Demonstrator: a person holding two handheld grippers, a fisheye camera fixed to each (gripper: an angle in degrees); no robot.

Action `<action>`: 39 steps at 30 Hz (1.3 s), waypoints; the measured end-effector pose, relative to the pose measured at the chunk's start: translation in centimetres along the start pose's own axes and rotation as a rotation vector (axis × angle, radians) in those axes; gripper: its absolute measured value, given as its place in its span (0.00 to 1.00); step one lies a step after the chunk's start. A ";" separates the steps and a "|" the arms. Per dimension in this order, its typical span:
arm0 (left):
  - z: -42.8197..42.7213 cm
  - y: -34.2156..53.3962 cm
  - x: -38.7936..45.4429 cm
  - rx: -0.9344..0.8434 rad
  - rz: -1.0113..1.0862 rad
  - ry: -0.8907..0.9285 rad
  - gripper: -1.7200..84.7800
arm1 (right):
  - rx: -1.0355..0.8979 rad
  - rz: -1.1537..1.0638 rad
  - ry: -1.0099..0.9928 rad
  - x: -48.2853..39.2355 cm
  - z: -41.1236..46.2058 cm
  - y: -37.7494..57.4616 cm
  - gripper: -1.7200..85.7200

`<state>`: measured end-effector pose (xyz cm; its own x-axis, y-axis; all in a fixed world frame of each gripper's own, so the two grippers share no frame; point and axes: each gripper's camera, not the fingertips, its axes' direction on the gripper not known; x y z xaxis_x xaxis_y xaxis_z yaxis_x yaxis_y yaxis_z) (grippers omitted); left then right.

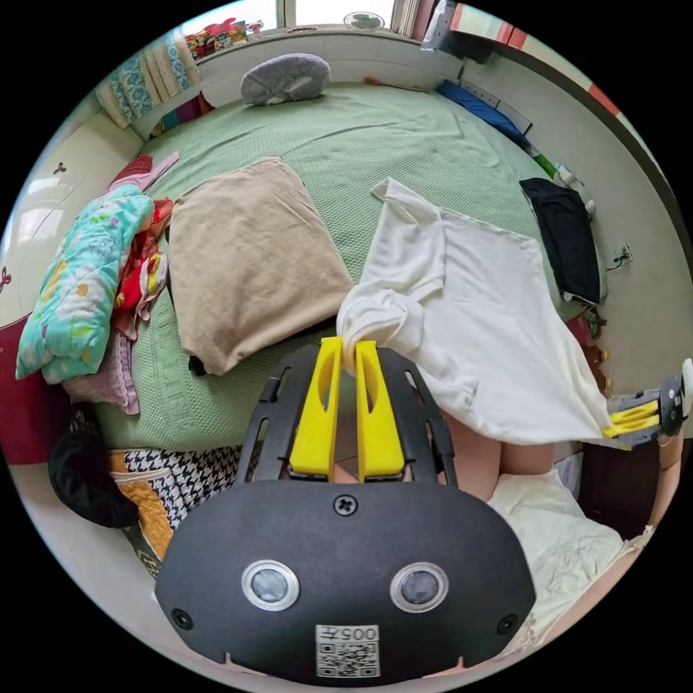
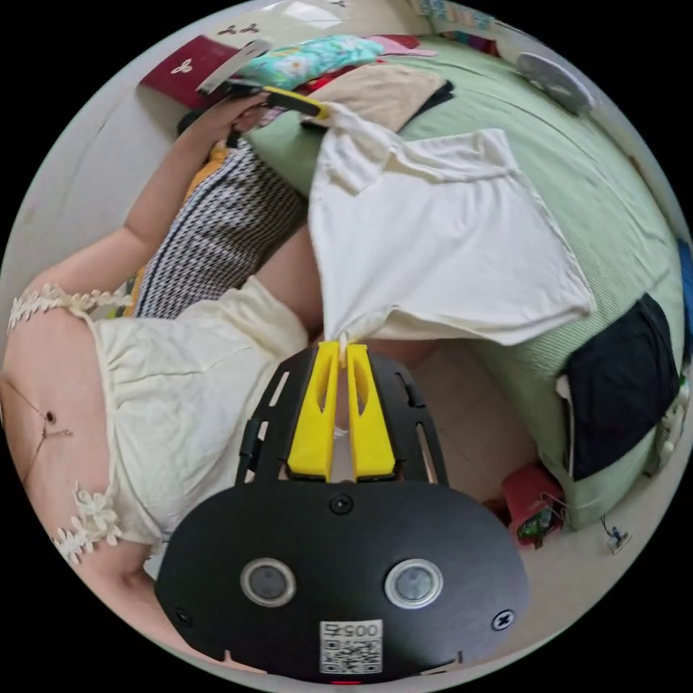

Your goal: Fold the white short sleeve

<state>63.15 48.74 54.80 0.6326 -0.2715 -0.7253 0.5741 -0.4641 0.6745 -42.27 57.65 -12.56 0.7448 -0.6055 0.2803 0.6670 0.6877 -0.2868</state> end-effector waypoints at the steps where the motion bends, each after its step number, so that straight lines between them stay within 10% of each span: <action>1: 0.1 0.5 0.0 -0.010 -0.001 -0.012 0.07 | -0.025 -0.043 -0.043 -1.4 0.8 -0.3 0.01; 7: 0.9 2.3 -0.5 -0.045 -0.024 0.015 0.07 | -0.060 -0.135 -0.095 -0.5 1.0 -1.7 0.03; 16: 0.3 2.6 0.4 -0.016 -0.023 0.051 0.08 | 0.159 0.046 0.424 14.7 -1.3 -10.6 0.14; 39: 0.4 0.5 6.2 0.011 0.032 0.057 0.07 | 0.342 0.343 0.347 20.5 0.4 -24.4 0.02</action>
<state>67.16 46.48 50.54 0.6796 -0.2377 -0.6940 0.5477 -0.4649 0.6956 -43.31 28.57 0.53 0.9179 -0.3817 -0.1081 0.3859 0.9224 0.0193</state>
